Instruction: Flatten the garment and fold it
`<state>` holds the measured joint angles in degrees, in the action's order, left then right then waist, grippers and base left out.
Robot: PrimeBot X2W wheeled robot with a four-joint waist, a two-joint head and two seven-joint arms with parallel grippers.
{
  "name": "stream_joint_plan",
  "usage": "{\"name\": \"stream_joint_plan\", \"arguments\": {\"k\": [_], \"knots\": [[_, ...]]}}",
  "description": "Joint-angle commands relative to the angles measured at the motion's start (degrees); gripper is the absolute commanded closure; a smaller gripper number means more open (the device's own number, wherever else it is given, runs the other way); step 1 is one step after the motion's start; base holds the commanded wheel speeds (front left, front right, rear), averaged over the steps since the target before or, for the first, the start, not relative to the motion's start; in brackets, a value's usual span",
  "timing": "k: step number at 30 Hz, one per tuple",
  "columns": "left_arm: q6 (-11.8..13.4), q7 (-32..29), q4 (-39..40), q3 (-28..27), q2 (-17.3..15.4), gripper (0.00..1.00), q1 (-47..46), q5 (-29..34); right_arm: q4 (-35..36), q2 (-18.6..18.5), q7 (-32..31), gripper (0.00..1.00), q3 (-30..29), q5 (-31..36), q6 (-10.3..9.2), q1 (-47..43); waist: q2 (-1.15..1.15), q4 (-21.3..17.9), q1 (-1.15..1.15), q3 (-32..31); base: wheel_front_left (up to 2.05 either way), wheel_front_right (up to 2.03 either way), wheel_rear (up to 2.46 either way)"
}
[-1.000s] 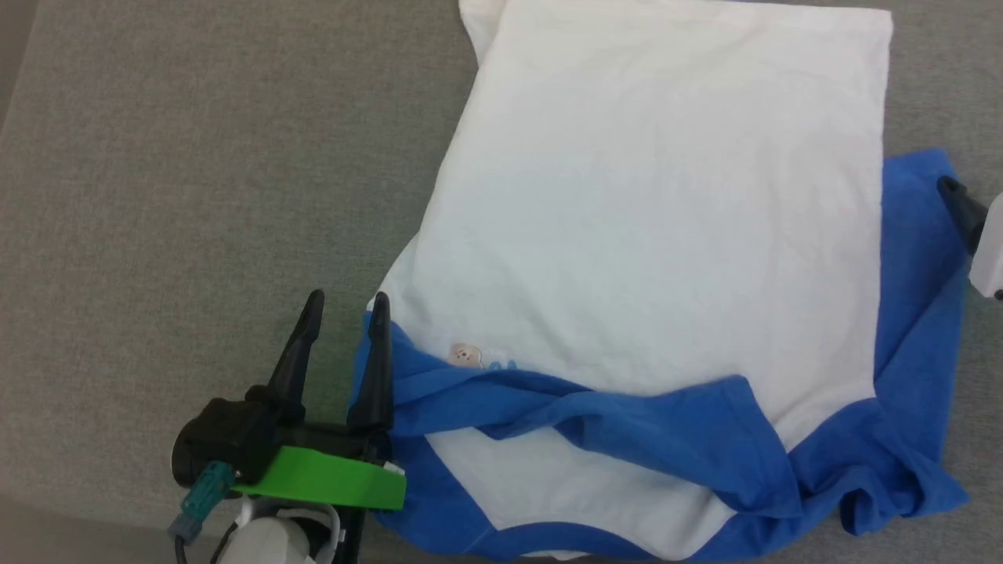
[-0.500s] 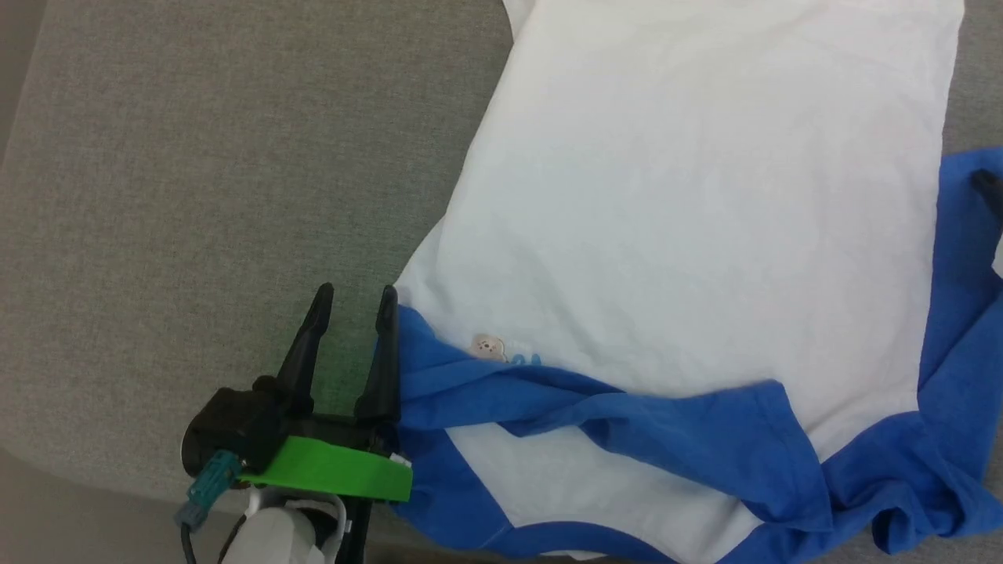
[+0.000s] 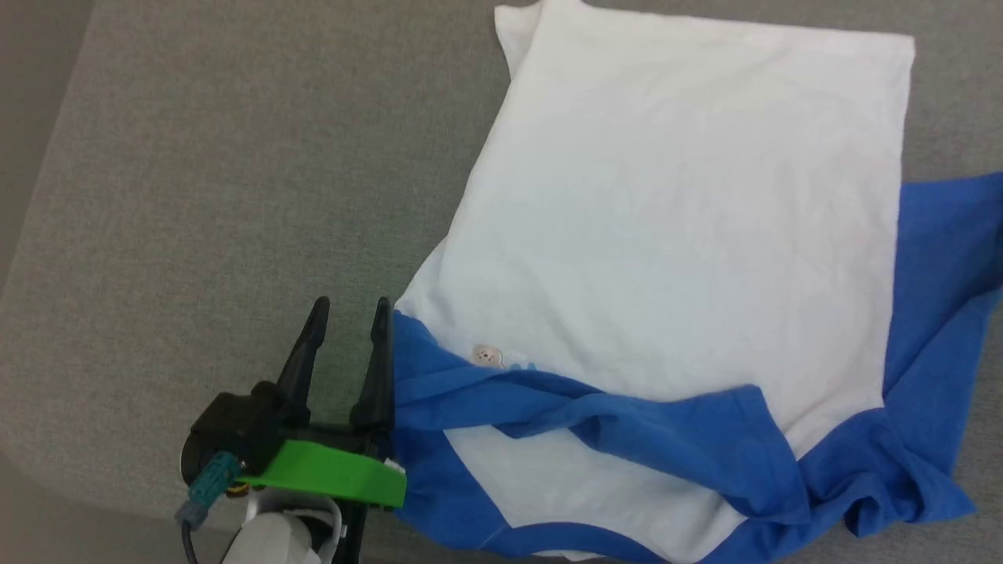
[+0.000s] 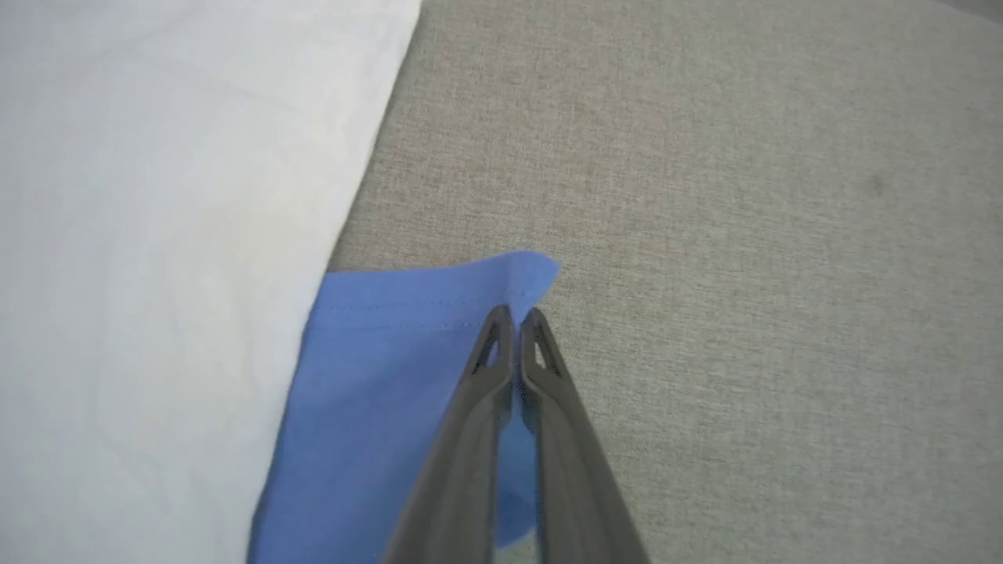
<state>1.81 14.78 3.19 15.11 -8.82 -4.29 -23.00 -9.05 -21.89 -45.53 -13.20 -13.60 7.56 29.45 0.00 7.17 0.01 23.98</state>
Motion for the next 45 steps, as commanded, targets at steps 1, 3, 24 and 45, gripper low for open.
{"name": "stream_joint_plan", "arguments": {"k": [1,3,24,45], "knots": [[-0.19,0.21,-0.26,-0.39,-0.06,0.00,1.05,-0.23,-0.21,-0.68,1.60,1.00,-1.01,0.50,-0.08,-1.12,0.00,-1.11,-0.01,-4.16,0.00,0.00,0.00],[-0.01,0.18,-0.39,-0.67,-0.42,0.00,2.10,-0.41,-0.54,-0.91,3.80,1.00,-2.86,0.50,-0.08,-2.00,0.00,-1.66,-0.01,-6.24,0.00,0.00,0.00],[3.07,-2.95,4.09,-2.81,-3.55,0.00,12.03,-2.30,-2.50,-4.09,13.99,1.00,-19.92,4.28,-0.08,-14.81,0.00,-7.02,-0.01,-18.39,0.00,0.00,0.00],[5.55,-3.18,6.83,-3.53,-3.39,0.00,18.08,-4.11,12.39,-1.81,13.22,1.00,-9.59,-3.70,-0.08,-21.31,0.00,-6.44,-0.01,-24.82,0.00,0.00,0.00]]}}
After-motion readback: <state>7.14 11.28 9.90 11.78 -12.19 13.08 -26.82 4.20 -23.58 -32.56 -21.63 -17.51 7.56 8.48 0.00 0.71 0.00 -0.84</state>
